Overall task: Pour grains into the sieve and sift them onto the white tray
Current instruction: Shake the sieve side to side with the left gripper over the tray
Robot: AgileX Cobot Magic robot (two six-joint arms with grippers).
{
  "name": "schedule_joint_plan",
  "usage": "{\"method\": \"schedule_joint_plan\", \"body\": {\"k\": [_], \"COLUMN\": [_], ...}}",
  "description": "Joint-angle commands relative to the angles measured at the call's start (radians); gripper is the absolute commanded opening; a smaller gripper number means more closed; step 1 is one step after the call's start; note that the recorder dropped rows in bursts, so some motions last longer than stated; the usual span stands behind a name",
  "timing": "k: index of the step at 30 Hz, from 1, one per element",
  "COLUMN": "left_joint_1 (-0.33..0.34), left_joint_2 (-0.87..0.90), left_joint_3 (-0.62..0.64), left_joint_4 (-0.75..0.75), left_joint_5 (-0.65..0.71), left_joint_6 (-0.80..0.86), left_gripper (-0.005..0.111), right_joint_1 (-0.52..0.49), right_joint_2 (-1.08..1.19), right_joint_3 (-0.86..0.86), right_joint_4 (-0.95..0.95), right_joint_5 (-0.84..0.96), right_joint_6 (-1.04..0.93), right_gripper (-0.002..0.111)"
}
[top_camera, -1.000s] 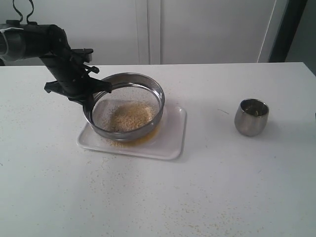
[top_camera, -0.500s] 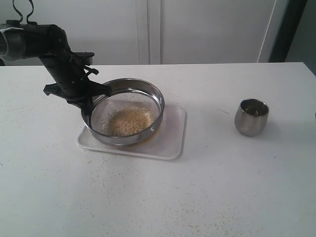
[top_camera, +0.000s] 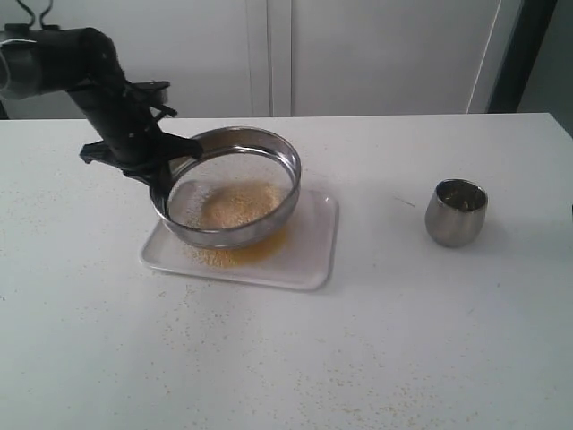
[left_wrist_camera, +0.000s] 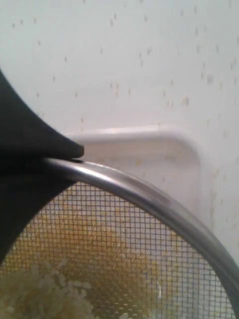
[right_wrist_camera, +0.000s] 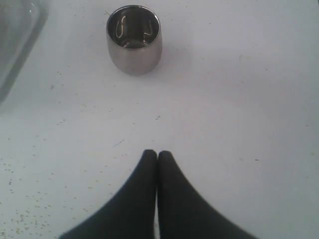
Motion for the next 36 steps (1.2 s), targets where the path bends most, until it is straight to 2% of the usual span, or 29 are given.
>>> {"method": "schedule_joint_plan", "body": {"k": [1,3,6,9,11,12,14,17,19,22,23,25,27,28,30,32,34,36], "left_joint_1": [-0.034,-0.051,-0.013,-0.004,-0.044,-0.07,-0.096,-0.058,-0.034,-0.066,-0.087,-0.105,-0.076,-0.052,-0.019,-0.018,-0.058,-0.108], "left_joint_2": [-0.019,-0.019,-0.019,-0.019,-0.019,-0.019,-0.019,-0.019,-0.019,-0.019,-0.019,-0.019,-0.019,-0.019,-0.017,-0.009,0.006,0.013], "left_joint_3": [-0.01,-0.01,-0.01,-0.01,-0.01,-0.01,-0.01,-0.01,-0.01,-0.01,-0.018,-0.052,-0.087,-0.103,-0.115,-0.113,-0.113,-0.113], "left_joint_4": [-0.14,-0.059,0.049,-0.055,-0.153,-0.147,-0.03,0.164,0.093,-0.079,-0.082,0.041,0.154,0.158,0.092,0.014,-0.054,-0.027], "left_joint_5": [0.07,0.061,0.027,0.034,0.03,0.022,-0.001,0.017,0.039,0.045,0.045,0.062,0.102,0.124,0.154,0.173,0.2,0.217], "left_joint_6": [0.122,0.137,-0.037,-0.048,0.065,0.116,0.086,-0.18,-0.23,-0.05,-0.009,-0.048,-0.167,-0.196,-0.199,-0.17,-0.107,-0.046], "left_gripper": [0.0,0.0,0.0,0.0,0.0,0.0,0.0,0.0,0.0,0.0,0.0,0.0,0.0,0.0,0.0,0.0,0.0,0.0], "right_joint_1": [-0.004,-0.004,-0.004,-0.004,-0.004,-0.004,-0.004,-0.004,-0.004,-0.004,-0.004,-0.004,-0.004,-0.004,-0.004,-0.004,-0.004,-0.004], "right_joint_2": [-0.004,-0.004,-0.004,-0.004,-0.004,-0.004,-0.004,-0.004,-0.004,-0.004,-0.004,-0.004,-0.004,-0.004,-0.004,-0.004,-0.004,-0.004], "right_joint_3": [0.004,0.004,0.004,0.004,0.004,0.004,0.004,0.004,0.004,0.004,0.004,0.004,0.004,0.004,0.004,0.004,0.004,0.004], "right_joint_4": [0.004,0.004,0.004,0.004,0.004,0.004,0.004,0.004,0.004,0.004,0.004,0.004,0.004,0.004,0.004,0.004,0.004,0.004], "right_joint_5": [-0.003,-0.003,-0.003,-0.003,-0.003,-0.003,-0.003,-0.003,-0.003,-0.003,-0.003,-0.003,-0.003,-0.003,-0.003,-0.003,-0.003,-0.003], "right_joint_6": [0.0,0.0,0.0,0.0,0.0,0.0,0.0,0.0,0.0,0.0,0.0,0.0,0.0,0.0,0.0,0.0,0.0,0.0], "right_gripper": [0.0,0.0,0.0,0.0,0.0,0.0,0.0,0.0,0.0,0.0,0.0,0.0,0.0,0.0,0.0,0.0,0.0,0.0]}}
